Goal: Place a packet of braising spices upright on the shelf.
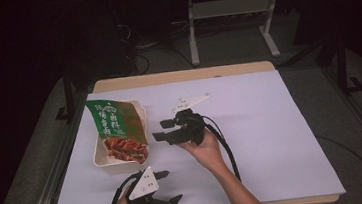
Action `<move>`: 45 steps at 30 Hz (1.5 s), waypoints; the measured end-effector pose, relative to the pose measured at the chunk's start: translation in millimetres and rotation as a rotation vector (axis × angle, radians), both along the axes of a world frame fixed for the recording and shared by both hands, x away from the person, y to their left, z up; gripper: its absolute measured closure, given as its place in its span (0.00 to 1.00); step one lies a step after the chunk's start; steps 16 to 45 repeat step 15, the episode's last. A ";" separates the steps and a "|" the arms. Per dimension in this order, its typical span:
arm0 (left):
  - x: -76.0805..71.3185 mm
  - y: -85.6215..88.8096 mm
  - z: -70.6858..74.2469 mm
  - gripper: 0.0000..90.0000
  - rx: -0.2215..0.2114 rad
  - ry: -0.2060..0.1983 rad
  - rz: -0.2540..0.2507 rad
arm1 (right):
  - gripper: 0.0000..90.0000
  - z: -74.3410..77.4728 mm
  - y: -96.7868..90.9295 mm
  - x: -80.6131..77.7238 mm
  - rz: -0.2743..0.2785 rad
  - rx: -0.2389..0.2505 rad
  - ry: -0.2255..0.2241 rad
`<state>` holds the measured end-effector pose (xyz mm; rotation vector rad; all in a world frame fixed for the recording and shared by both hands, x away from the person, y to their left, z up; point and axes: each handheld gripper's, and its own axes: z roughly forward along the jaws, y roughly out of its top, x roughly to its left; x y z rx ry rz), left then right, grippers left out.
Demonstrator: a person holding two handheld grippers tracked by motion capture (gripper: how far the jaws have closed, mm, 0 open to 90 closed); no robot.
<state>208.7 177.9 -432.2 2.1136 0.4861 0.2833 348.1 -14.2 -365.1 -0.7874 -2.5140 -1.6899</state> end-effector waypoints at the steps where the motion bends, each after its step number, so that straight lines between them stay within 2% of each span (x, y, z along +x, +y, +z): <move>1: 0.1 -0.1 0.0 0.23 0.002 0.000 0.000 | 0.47 -0.1 -3.0 -0.6 -0.004 -0.002 -0.002; 6: 0.0 -0.3 0.1 0.23 0.003 -0.003 -0.002 | 0.46 -2.3 -16.9 -5.0 -0.018 -0.006 0.001; 12: -0.1 0.6 0.4 0.23 -0.005 0.006 0.002 | 0.43 -8.5 -32.8 -13.1 -0.032 -0.036 0.002; 15: 0.5 1.8 1.2 0.23 0.000 -0.002 -0.003 | 0.41 -12.9 -43.1 -18.3 -0.041 -0.056 0.012; 45: 0.5 1.8 1.2 0.23 0.000 -0.002 -0.003 | 0.41 -12.9 -43.1 -18.3 -0.041 -0.056 0.012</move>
